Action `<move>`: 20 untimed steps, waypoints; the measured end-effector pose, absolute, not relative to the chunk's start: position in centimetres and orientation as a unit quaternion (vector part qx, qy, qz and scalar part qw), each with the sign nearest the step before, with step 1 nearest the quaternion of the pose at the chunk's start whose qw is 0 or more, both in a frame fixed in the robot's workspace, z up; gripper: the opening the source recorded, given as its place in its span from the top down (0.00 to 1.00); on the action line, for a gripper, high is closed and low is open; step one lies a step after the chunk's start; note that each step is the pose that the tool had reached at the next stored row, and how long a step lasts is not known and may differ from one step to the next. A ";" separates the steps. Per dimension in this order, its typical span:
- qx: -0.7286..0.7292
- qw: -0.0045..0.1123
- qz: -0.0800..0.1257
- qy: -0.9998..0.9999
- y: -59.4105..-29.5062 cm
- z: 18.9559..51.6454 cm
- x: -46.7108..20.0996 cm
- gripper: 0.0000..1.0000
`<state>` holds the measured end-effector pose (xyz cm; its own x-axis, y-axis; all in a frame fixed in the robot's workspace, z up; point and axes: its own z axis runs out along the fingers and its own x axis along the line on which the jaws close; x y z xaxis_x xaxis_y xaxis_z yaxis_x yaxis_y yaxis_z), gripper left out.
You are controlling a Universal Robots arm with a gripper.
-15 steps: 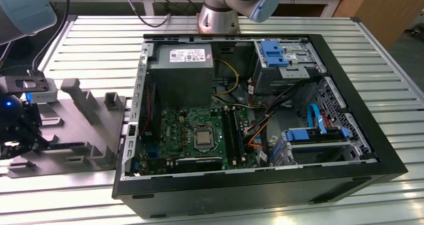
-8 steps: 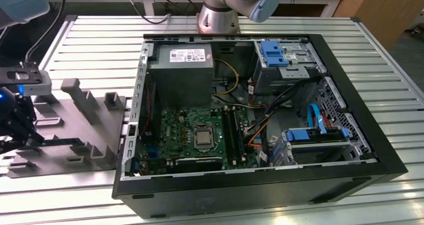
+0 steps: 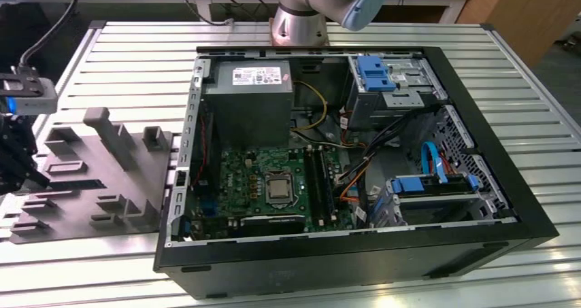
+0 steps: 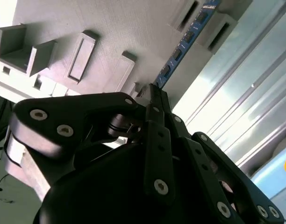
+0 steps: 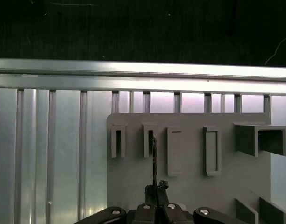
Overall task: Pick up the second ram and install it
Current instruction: 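Pick up the second ram and move it above second insertion slot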
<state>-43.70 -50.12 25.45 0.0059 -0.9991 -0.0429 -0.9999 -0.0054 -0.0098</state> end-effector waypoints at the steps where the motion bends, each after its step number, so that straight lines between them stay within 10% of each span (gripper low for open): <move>1: -0.709 0.019 0.012 0.705 -50.1 25.9 -43.7 0.88; 20: -0.709 0.019 0.012 0.705 -50.1 34.0 -43.7 0.88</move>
